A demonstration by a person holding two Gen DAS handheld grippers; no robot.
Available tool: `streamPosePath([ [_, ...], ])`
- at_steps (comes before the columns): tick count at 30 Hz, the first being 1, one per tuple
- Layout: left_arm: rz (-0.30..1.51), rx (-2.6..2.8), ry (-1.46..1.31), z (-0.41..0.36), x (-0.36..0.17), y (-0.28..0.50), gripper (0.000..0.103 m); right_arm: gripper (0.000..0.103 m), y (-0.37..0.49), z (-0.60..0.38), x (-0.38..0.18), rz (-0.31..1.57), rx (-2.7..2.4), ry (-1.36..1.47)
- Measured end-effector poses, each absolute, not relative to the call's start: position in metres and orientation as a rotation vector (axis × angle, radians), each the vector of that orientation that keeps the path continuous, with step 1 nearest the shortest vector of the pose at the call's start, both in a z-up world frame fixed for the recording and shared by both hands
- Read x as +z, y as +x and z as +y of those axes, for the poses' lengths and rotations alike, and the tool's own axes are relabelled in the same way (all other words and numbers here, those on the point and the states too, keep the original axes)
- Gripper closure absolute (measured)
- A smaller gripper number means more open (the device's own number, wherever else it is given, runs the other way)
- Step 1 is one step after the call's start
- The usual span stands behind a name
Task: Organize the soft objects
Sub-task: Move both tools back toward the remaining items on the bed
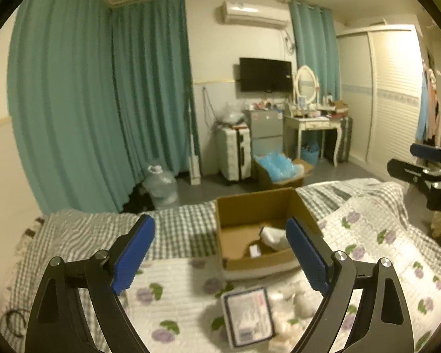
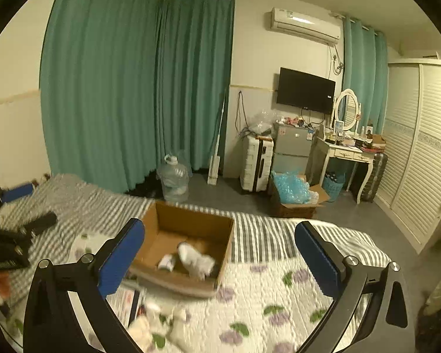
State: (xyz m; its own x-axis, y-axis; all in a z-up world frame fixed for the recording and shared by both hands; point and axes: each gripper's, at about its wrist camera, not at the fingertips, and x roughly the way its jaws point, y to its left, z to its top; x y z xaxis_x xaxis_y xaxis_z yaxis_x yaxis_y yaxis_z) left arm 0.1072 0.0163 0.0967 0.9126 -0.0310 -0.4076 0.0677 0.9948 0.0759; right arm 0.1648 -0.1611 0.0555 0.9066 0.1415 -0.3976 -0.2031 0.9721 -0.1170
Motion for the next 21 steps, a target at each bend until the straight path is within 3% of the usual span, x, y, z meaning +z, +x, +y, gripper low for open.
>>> streamPosePath([
  [9,0.497,0.010,0.096,0.017,0.012,0.081,0.011,0.000,0.136,-0.140,-0.042,0.447,0.206,-0.145],
  [16,0.684,0.003,0.043,0.024,-0.087,0.090,0.011,0.000,0.153,-0.108,-0.151,0.659,0.348,-0.145],
  [21,0.775,-0.032,-0.041,0.034,-0.107,0.095,0.011,0.000,0.152,-0.087,-0.201,0.702,0.381,-0.232],
])
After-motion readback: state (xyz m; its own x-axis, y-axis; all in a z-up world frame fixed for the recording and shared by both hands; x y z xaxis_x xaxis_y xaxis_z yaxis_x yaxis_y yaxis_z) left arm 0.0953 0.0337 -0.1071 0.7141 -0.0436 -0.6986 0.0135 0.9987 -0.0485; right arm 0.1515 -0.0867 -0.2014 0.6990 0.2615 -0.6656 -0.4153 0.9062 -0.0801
